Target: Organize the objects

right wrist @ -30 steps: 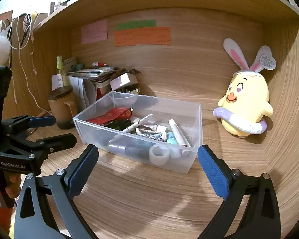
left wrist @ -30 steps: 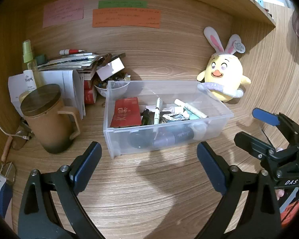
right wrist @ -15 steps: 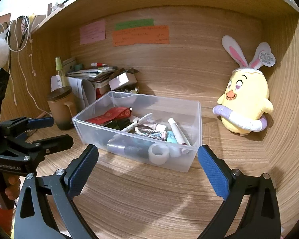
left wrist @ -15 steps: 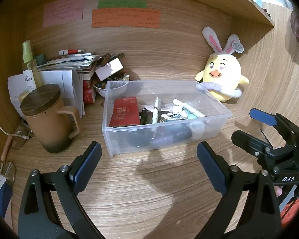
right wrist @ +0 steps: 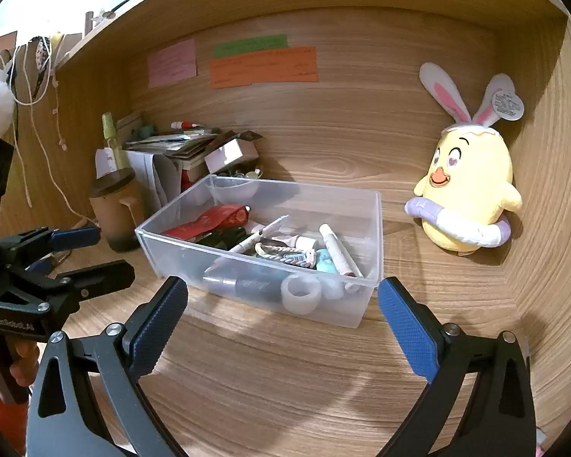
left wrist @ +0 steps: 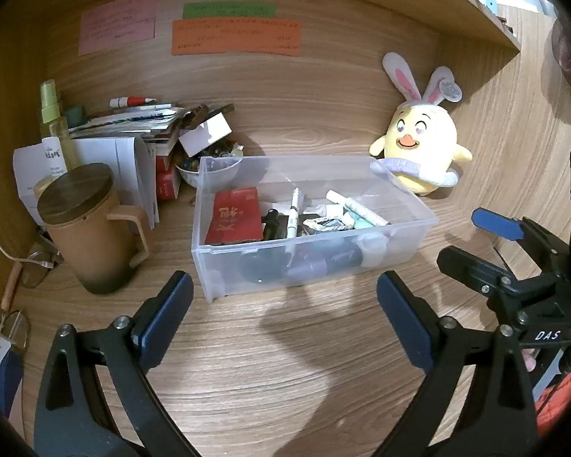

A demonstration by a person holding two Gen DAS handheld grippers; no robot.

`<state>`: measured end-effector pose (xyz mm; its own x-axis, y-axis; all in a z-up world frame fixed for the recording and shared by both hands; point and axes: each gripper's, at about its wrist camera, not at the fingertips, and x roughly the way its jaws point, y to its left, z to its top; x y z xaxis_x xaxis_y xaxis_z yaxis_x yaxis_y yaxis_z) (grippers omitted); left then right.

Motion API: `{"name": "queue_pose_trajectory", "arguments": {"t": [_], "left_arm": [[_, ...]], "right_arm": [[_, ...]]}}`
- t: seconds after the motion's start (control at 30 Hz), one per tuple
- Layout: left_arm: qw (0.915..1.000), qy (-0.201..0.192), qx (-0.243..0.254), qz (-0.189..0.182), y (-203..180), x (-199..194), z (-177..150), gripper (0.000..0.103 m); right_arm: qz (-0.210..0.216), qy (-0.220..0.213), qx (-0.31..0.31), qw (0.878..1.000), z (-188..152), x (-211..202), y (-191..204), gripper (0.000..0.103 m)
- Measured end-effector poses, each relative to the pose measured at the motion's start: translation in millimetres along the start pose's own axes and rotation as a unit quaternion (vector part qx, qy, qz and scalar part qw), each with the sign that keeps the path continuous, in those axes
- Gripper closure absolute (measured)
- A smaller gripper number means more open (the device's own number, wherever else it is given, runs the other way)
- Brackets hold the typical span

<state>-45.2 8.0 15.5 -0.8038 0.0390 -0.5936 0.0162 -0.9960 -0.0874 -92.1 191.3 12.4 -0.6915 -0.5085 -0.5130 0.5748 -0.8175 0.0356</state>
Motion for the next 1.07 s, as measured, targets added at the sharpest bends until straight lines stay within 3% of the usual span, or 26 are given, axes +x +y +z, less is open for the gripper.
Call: {"name": "queue_pose_trajectory", "arguments": {"t": [0.8, 1.07], "left_arm": [[0.9996, 0.009, -0.012, -0.025, 2.6, 2.1, -0.7, 0.003], [0.9999, 0.001, -0.013, -0.001, 4.0, 1.0, -2.3, 0.003]], "right_arm": [[0.001, 0.004, 0.0, 1.0, -1.4, 0.3, 2.8, 0.003], [0.003, 0.013, 0.004, 1.0, -3.4, 4.7, 2.3, 0.003]]}}
